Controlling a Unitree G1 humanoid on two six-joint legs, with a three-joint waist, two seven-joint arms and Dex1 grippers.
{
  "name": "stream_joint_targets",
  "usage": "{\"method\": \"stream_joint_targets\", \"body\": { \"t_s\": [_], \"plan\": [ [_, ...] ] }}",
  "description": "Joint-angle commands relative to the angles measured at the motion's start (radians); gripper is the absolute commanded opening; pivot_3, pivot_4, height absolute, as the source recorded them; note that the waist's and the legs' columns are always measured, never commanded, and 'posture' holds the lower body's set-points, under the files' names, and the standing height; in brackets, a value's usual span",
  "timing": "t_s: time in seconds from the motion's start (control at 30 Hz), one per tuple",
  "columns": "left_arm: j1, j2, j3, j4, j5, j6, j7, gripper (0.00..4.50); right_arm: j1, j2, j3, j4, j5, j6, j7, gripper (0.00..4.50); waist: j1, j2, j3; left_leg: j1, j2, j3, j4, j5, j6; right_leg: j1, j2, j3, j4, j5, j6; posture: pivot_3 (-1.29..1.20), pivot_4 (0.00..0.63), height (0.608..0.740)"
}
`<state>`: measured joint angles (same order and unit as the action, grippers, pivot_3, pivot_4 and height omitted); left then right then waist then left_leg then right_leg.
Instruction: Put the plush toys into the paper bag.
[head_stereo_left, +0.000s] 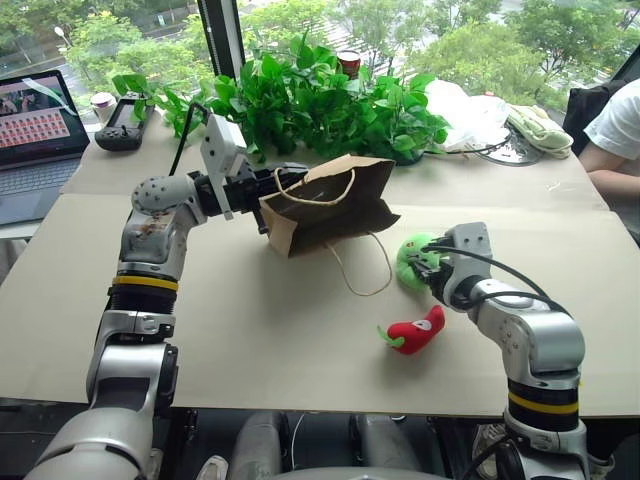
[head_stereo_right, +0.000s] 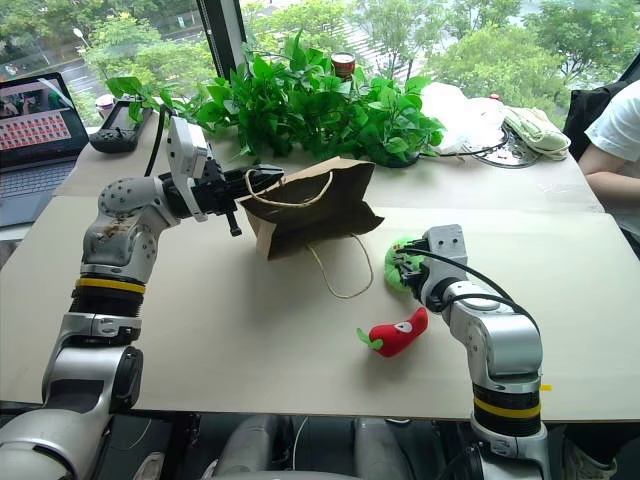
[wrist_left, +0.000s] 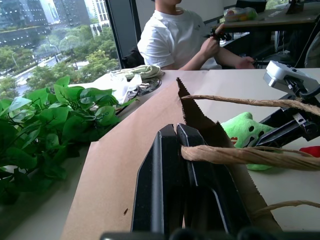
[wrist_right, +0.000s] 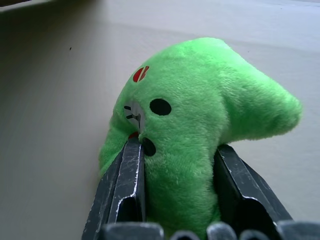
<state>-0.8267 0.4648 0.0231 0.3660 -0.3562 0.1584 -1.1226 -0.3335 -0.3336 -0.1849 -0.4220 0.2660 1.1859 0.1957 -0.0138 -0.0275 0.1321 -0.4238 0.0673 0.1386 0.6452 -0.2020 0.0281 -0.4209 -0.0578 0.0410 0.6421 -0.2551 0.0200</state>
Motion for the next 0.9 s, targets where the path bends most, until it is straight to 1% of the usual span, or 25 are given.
{"method": "stream_joint_targets", "body": {
  "t_s": [0.03,0.13,0.23,0.43,0.53,0.67,0.8,0.9],
  "plan": [
    [-0.042,-0.002,0.029,-0.006,-0.03,0.019,0.011,0.0,-0.081,-0.024,-0.135,-0.088,0.068,0.002,0.023,1.76,0.0,0.0,0.0,0.0,0.0,0.0,0.0,0.0,0.0,0.0,0.0,0.0,0.0,0.0,0.0,0.0,0.15,0.74],
    [-0.047,-0.005,0.033,0.001,-0.033,0.029,0.015,0.0,-0.139,-0.038,-0.21,-0.115,0.115,0.037,0.034,1.76,0.0,0.0,0.0,0.0,0.0,-0.001,0.0,0.0,0.0,0.0,0.0,0.0,0.0,0.0,0.0,0.0,0.15,0.74],
    [-0.049,-0.009,0.036,0.004,-0.036,0.036,0.019,0.0,-0.197,-0.029,-0.263,-0.149,0.173,0.086,0.039,1.76,-0.001,0.0,0.0,0.0,0.0,-0.001,-0.001,0.0,0.0,0.0,0.0,0.0,0.0,0.0,0.0,0.0,0.15,0.74],
    [-0.05,-0.018,0.041,0.001,-0.047,0.054,0.028,0.0,-0.284,0.007,-0.29,-0.218,0.268,0.201,0.039,1.76,-0.003,0.0,0.0,0.0,0.0,-0.001,-0.001,0.0,0.0,-0.001,0.0,0.0,0.0,0.0,0.0,0.0,0.15,0.74],
    [-0.051,-0.022,0.044,0.001,-0.054,0.068,0.034,0.0,-0.301,0.038,-0.223,-0.264,0.311,0.286,0.042,1.76,-0.001,0.0,0.0,0.0,0.0,-0.001,-0.001,0.0,0.0,0.0,0.0,0.0,0.0,0.0,0.0,0.0,0.15,0.74],
    [-0.05,-0.025,0.044,-0.006,-0.06,0.079,0.039,0.0,-0.309,0.093,-0.153,-0.279,0.321,0.338,0.023,1.76,-0.002,0.0,0.0,0.0,0.0,-0.001,-0.001,0.0,0.0,-0.001,0.0,0.0,0.0,0.0,0.0,0.0,0.15,0.74],
    [-0.049,-0.029,0.043,-0.009,-0.061,0.084,0.039,0.0,-0.321,0.128,-0.09,-0.263,0.301,0.343,-0.006,1.76,-0.001,0.0,0.0,-0.001,0.0,-0.001,-0.001,0.0,0.0,0.0,0.0,0.0,0.0,0.0,0.0,0.0,0.15,0.74],
    [-0.051,-0.031,0.04,-0.007,-0.061,0.085,0.035,0.0,-0.35,0.144,-0.027,-0.188,0.257,0.309,-0.045,1.76,-0.002,0.0,0.0,-0.001,0.0,-0.001,-0.001,0.0,0.0,-0.001,0.0,0.0,0.0,0.0,0.0,0.0,0.15,0.74]
  ]
}}
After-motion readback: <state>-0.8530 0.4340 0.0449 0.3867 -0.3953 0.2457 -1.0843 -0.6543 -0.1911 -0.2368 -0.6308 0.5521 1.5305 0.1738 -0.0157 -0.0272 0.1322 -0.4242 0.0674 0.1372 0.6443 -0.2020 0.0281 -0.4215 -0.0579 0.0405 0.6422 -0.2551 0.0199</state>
